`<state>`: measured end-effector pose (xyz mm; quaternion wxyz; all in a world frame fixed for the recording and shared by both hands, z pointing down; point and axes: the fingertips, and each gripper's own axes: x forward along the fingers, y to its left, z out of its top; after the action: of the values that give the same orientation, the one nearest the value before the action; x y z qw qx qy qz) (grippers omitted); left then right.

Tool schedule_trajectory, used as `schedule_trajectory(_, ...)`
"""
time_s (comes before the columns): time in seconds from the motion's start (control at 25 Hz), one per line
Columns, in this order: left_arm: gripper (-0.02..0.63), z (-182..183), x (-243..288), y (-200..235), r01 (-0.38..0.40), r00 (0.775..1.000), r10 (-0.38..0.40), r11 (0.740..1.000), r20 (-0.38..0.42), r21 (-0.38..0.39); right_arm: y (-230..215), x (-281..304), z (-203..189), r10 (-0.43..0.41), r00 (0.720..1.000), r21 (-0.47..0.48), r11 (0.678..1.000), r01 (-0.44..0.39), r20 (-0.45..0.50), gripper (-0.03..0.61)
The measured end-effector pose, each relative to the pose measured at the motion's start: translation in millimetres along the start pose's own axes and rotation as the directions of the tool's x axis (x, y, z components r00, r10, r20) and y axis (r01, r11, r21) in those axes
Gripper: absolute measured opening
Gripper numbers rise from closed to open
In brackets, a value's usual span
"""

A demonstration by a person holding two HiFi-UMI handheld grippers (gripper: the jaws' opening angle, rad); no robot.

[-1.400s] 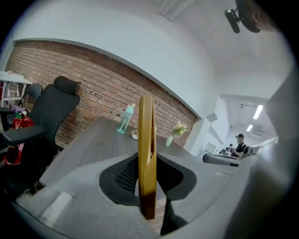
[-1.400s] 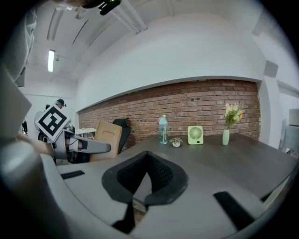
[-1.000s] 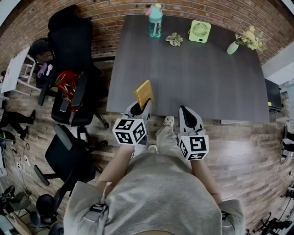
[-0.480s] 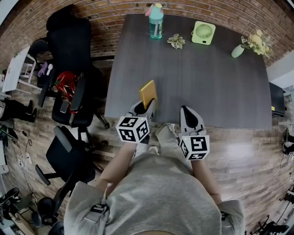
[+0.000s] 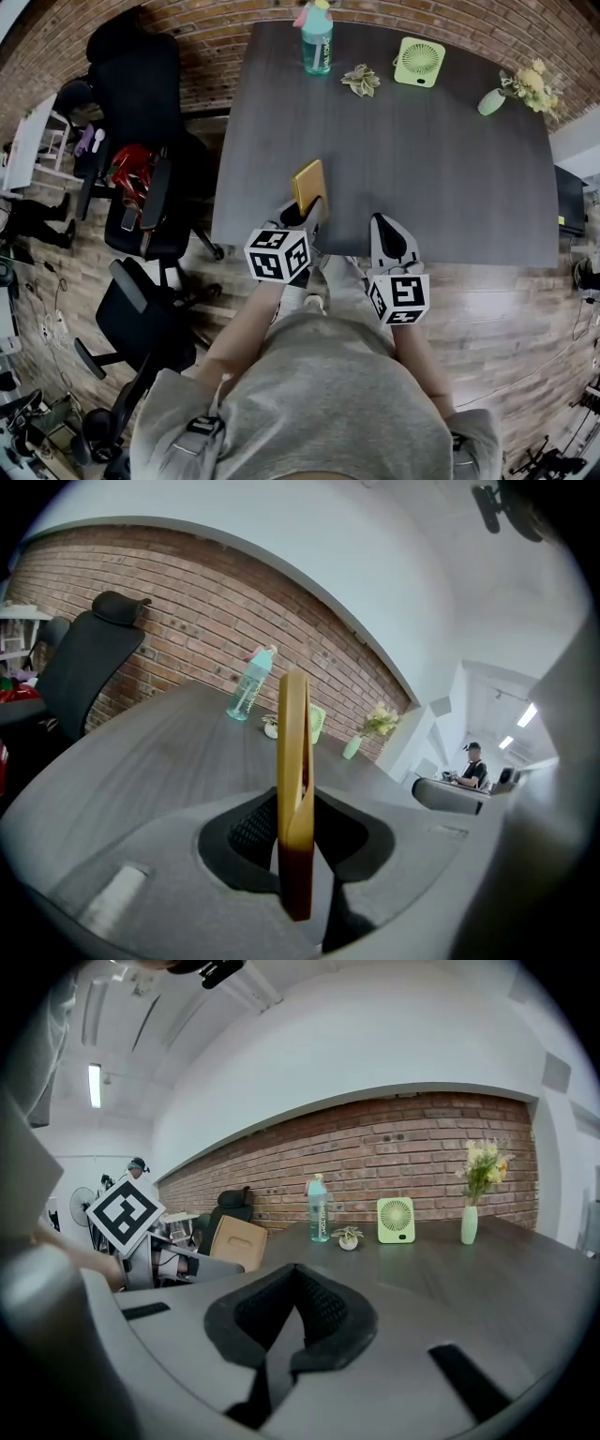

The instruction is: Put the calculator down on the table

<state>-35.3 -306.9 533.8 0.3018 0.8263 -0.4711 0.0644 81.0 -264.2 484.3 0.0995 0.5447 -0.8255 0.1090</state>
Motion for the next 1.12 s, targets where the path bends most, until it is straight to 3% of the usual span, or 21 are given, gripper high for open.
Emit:
schedule_trajectory(0.68,0.083,-28.7,49.3,14.6,-0.020,0.991,0.020,1.000,-0.131,-0.002,-14.6,20.3,-9.5,0.009,0.999,-0.005,1.000,-0.009,-0.037,0.003)
schedule_trajectory(1.12,0.083,-28.2,65.0,12.5,-0.009,0.988,0.008,1.000,-0.151,0.000,-22.9,20.8,-16.9,0.006,0.999,-0.008,1.000,-0.006,-0.050,0.003)
